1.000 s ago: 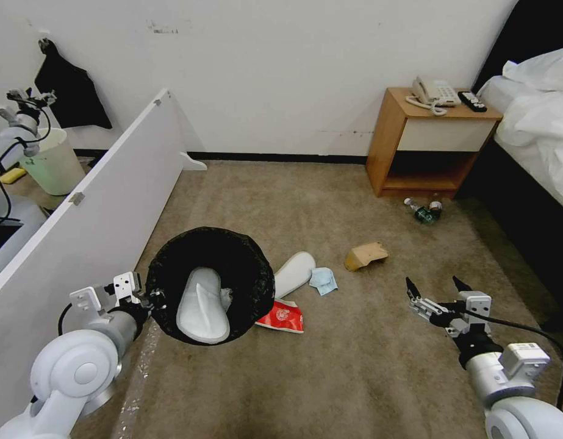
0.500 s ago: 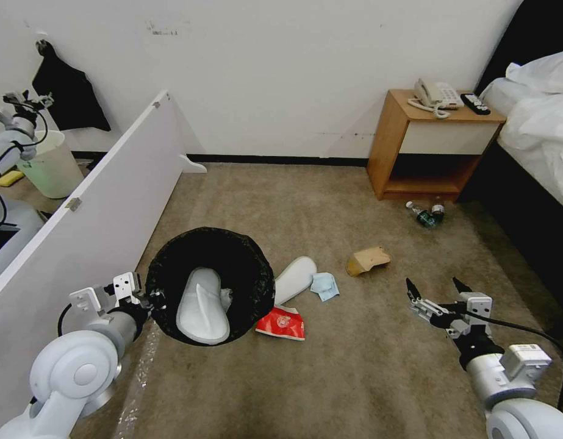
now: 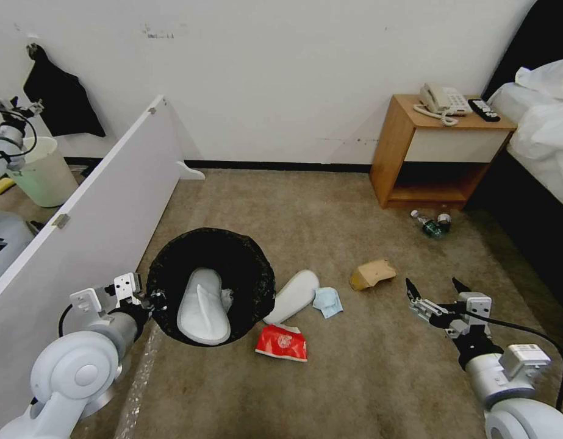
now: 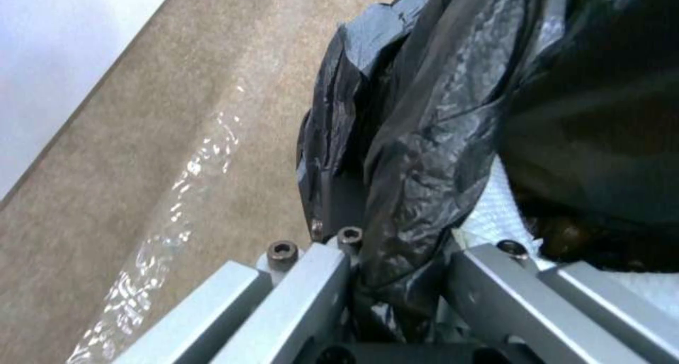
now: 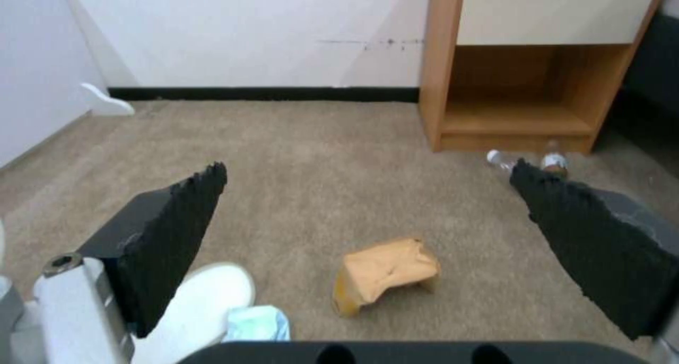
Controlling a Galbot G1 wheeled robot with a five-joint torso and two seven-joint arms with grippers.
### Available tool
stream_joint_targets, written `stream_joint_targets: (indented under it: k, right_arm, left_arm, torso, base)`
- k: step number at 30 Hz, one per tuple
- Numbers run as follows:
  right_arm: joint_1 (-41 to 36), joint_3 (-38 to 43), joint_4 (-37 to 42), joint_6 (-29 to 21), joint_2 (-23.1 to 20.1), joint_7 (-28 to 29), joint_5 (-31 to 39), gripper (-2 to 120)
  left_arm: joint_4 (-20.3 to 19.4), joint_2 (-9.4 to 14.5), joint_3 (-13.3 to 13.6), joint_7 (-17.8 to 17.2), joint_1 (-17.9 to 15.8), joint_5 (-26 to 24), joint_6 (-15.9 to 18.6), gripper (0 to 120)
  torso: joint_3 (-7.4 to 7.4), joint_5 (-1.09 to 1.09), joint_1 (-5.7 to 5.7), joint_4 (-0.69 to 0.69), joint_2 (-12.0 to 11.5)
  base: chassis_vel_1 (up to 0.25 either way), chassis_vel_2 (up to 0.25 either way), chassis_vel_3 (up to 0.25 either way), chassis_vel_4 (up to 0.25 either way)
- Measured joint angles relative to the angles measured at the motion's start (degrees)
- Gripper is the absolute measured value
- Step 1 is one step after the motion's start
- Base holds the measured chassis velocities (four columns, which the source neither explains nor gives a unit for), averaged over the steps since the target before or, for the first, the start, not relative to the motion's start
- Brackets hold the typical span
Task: Pick up the trash bin, then pick up the garbage from the floor and place it into the trash bin.
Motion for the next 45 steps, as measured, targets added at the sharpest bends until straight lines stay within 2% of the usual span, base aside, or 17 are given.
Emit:
stream_joint_targets:
  k: [14, 32, 45]
  right_arm:
    - [-0.3, -0.1, -0.1, 0.7, -0.1, -0.5, 0.2, 100]
    - [-0.4, -0.3, 0.1, -0.4, -0.4, -1.0, 1.2, 100]
    - [-0.5, -0.3, 0.2, -0.3, -0.2, -1.2, 1.2, 100]
  left_arm:
    - [0.1, 0.0, 0.1, 0.0, 0.0, 0.0, 0.0, 0]
    - [-0.2, -0.2, 0.2, 0.3, 0.4, 0.3, -0.1, 0]
    - [-0.4, -0.4, 0.1, 0.5, 0.5, 0.4, -0.2, 0]
  torso:
    - [0.01, 0.0, 0.0, 0.0, 0.0]
    - [0.0, 0.0, -0.01, 0.0, 0.0]
    - [0.01, 0.0, 0.0, 0.0, 0.0]
  base:
    - [-0.09, 0.082, 0.09, -0.092]
    - [-0.006, 0.003, 0.001, -0.003]
    - [-0.116, 0.112, 0.108, -0.121]
